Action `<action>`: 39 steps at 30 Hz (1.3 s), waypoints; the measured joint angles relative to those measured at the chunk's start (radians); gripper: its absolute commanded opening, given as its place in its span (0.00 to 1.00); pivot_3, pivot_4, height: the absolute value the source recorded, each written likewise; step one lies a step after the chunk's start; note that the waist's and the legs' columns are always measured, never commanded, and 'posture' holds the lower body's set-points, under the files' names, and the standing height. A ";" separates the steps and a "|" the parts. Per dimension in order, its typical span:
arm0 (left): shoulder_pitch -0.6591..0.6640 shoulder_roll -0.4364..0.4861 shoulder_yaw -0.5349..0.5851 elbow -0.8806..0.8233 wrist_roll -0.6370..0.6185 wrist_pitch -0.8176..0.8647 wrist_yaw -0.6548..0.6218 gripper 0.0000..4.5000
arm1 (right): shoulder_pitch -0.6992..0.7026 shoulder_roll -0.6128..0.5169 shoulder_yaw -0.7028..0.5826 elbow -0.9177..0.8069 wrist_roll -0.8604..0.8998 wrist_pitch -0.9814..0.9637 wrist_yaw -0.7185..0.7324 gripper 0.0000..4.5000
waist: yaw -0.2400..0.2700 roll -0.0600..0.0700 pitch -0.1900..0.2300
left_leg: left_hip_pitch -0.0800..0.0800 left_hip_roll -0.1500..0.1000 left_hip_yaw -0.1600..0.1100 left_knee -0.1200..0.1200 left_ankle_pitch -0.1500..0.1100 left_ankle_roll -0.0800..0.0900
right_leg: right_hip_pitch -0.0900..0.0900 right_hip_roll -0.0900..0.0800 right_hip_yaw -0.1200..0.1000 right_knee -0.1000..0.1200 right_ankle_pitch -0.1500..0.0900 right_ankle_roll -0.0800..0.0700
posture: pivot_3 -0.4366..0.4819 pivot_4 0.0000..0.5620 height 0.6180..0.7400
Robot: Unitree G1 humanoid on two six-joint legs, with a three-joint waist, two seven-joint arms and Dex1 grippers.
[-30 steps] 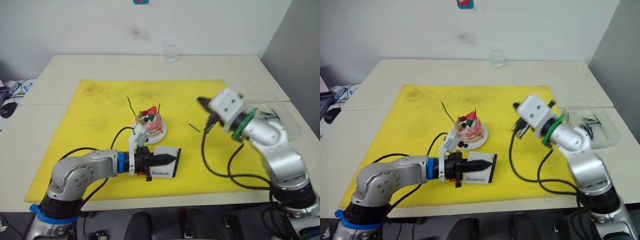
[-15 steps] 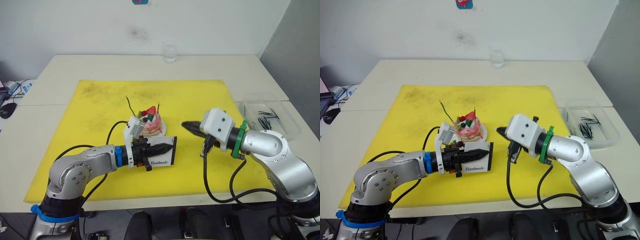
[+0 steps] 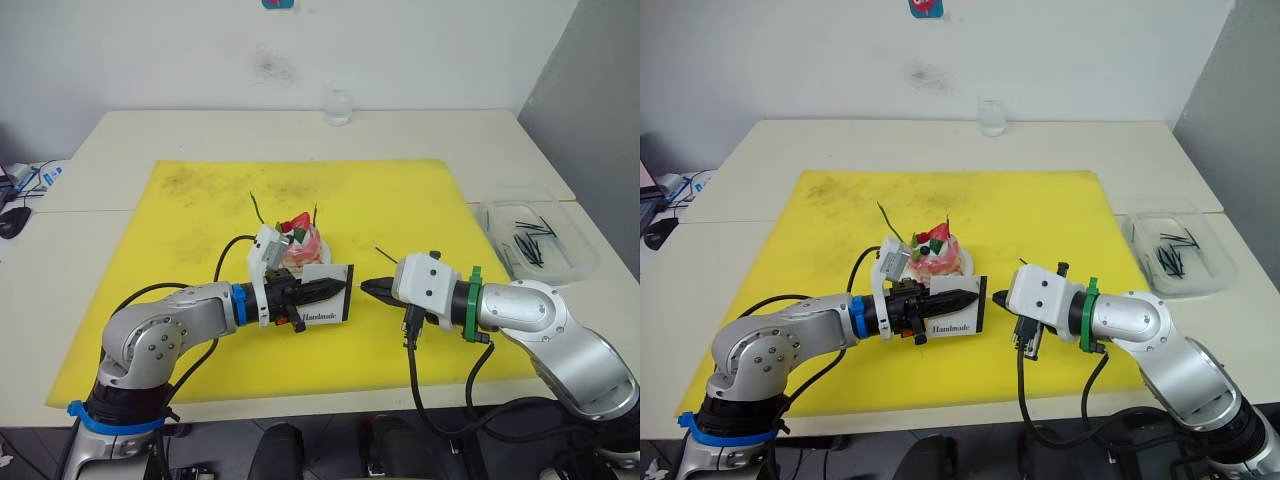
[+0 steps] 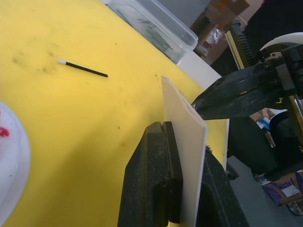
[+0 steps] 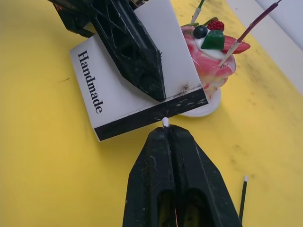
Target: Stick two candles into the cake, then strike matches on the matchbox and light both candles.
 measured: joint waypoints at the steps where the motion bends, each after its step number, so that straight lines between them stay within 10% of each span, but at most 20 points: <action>1: 0.000 0.000 0.000 0.000 0.000 0.000 -0.004 0.00 | 0.001 0.001 0.005 0.003 -0.005 -0.005 0.000 0.01 | 0.000 0.000 0.000 | 0.000 0.000 0.000 0.000 0.000 0.000 | 0.000 0.000 0.000 0.000 0.000 0.000 | 0.48 0.27 1.00; 39: 0.000 0.011 -0.020 0.000 0.009 0.006 -0.031 0.00 | 0.007 0.063 0.034 0.055 -0.073 -0.059 -0.010 0.01 | 0.000 0.000 0.000 | 0.000 0.000 0.000 0.000 0.000 0.000 | 0.000 0.000 0.000 0.000 0.000 0.000 | 0.48 0.27 1.00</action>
